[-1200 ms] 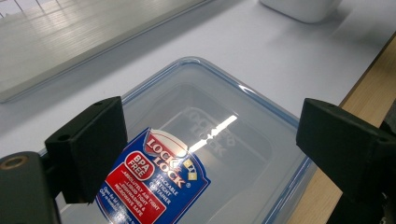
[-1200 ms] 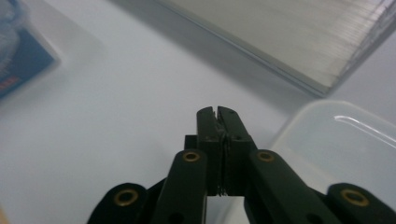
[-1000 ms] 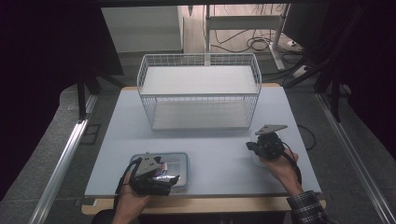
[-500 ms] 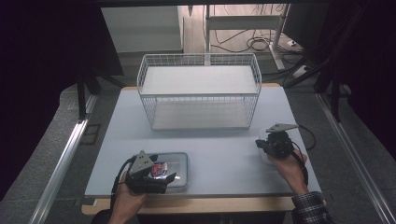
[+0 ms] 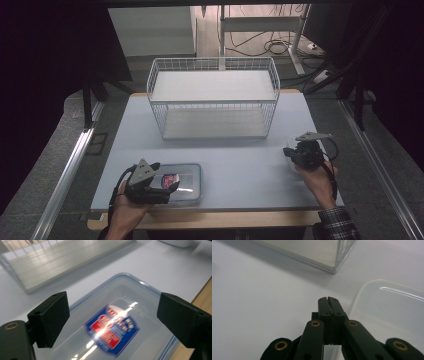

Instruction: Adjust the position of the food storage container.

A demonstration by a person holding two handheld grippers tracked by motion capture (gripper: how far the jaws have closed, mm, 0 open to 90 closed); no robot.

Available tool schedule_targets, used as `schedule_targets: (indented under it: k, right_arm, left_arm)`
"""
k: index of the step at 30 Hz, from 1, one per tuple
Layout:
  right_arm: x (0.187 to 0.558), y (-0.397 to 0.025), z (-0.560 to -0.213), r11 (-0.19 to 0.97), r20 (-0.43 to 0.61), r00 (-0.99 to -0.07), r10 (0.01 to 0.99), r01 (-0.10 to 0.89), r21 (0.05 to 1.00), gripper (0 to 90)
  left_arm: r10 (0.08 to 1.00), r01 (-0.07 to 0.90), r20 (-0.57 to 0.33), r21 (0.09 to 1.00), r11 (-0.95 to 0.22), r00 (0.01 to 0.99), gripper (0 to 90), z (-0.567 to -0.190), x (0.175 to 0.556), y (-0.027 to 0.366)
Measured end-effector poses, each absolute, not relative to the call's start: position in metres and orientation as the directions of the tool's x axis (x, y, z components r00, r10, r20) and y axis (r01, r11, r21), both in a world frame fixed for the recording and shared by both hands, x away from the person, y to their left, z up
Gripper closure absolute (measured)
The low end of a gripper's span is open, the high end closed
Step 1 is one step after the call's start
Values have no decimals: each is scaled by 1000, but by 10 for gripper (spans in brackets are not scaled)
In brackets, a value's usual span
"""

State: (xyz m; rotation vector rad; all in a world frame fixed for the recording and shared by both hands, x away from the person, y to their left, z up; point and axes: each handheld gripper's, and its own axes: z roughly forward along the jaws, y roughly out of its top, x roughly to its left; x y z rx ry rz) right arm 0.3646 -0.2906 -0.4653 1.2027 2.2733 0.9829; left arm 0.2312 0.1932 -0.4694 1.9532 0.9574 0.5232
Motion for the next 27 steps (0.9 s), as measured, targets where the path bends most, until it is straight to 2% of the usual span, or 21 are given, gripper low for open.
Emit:
schedule_targets:
  k: [1, 4, 5, 6, 9, 14, 18, 20, 24, 27]
  right_arm:
    - [365, -291, -465, 387, -12, -558, 830, 559, 733, 891]
    - [355, -286, -463, 395, -14, -578, 816, 539, 744, 890]
    - [348, -283, -463, 401, -13, -595, 804, 525, 751, 890]
    - [348, -283, -463, 401, -13, -595, 804, 525, 751, 890]
    - [336, -276, -463, 414, -4, -631, 776, 503, 758, 890]
    - [330, -266, -466, 450, -4, -675, 738, 488, 748, 892]
    - [328, -259, -468, 478, -1, -701, 713, 485, 732, 893]
    - [324, -251, -471, 503, -1, -725, 689, 476, 721, 893]
    - [318, -240, -472, 524, 6, -755, 655, 461, 716, 893]
    - [313, -229, -474, 534, 22, -778, 628, 452, 714, 892]
  left_arm:
    - [788, 421, -6, 848, -322, 615, 147, -469, 231, 193]
    - [813, 435, -10, 848, -301, 582, 303, -469, 227, 213]
    - [827, 453, -27, 847, -279, 561, 418, -469, 223, 227]
    - [827, 453, -27, 847, -279, 561, 495, -469, 223, 227]
    - [865, 498, -53, 834, -236, 499, 682, -471, 217, 250]
    - [892, 571, -104, 799, -188, 440, 898, -485, 213, 278]
    - [903, 625, -108, 755, -197, 416, 900, -497, 210, 284]
    - [908, 680, -128, 705, -200, 400, 900, -512, 208, 283]
    - [894, 709, -159, 672, -213, 419, 900, -522, 211, 275]
    - [903, 711, -133, 667, -224, 409, 900, -519, 213, 268]
